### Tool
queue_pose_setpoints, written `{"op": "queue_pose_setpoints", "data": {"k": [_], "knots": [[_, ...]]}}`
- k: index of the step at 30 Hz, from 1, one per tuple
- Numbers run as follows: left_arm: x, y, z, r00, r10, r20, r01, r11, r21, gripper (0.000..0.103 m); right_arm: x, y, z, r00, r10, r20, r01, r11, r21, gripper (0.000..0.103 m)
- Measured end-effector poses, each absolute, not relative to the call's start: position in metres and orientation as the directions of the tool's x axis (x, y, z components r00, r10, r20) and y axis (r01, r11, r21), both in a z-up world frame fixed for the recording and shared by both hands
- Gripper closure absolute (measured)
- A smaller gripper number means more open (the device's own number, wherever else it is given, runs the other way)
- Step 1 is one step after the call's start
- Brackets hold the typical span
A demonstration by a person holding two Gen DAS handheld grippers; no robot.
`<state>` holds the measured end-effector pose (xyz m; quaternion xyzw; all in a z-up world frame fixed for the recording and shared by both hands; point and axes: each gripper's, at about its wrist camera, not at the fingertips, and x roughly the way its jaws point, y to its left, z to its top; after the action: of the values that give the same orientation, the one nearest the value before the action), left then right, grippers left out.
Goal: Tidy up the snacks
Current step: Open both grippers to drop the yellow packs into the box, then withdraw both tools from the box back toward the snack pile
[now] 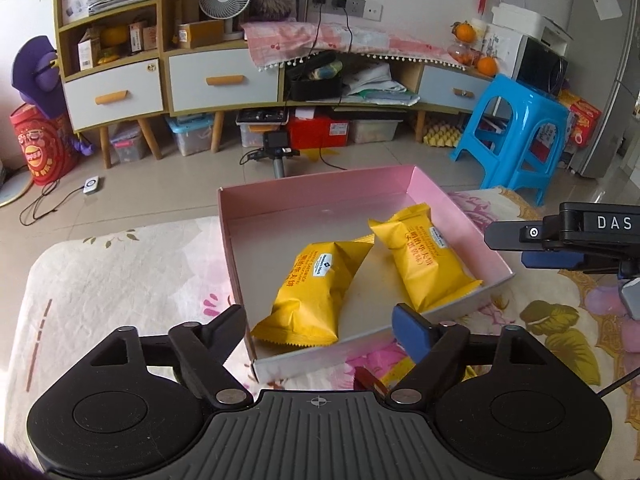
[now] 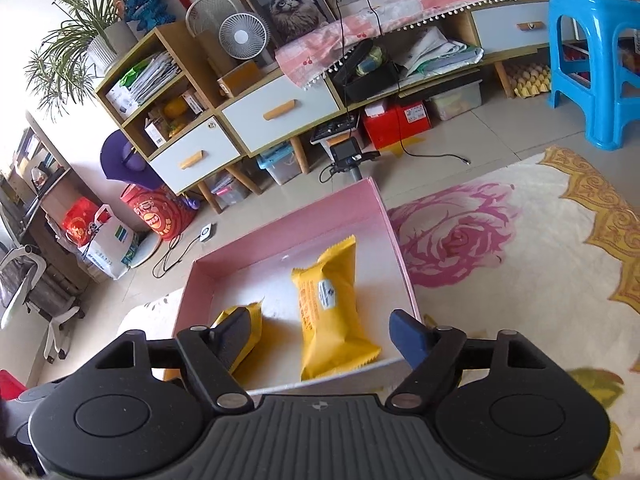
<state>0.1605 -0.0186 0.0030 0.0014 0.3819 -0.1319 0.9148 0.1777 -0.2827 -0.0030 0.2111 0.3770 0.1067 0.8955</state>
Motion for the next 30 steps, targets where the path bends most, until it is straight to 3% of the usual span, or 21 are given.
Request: {"op": "queue_pose_setpoints", "data": {"k": [4,10,30], "knots": [[0.141,-0.014,0.012,0.678,-0.239,-0.695,0.239,0.966,-0.099,0.013,0.163,-0.278,0.011,0.694,0.349,-0.63,-0.056,0.898,0.436,0.021],[0.11,-0.005,0.024,0.68,-0.232,-0.695,0.229,0.968,-0.099,0.007,0.139,-0.272,0.03,0.691,0.362,-0.625,-0.09,0.902,0.423,0.015],[0.036,0.061,-0.003,0.671,-0.191,-0.716,0.124,0.981,-0.146,0.004,0.079,-0.267,0.012,0.655,0.356,-0.667,-0.139,0.924,0.357,0.009]]}}
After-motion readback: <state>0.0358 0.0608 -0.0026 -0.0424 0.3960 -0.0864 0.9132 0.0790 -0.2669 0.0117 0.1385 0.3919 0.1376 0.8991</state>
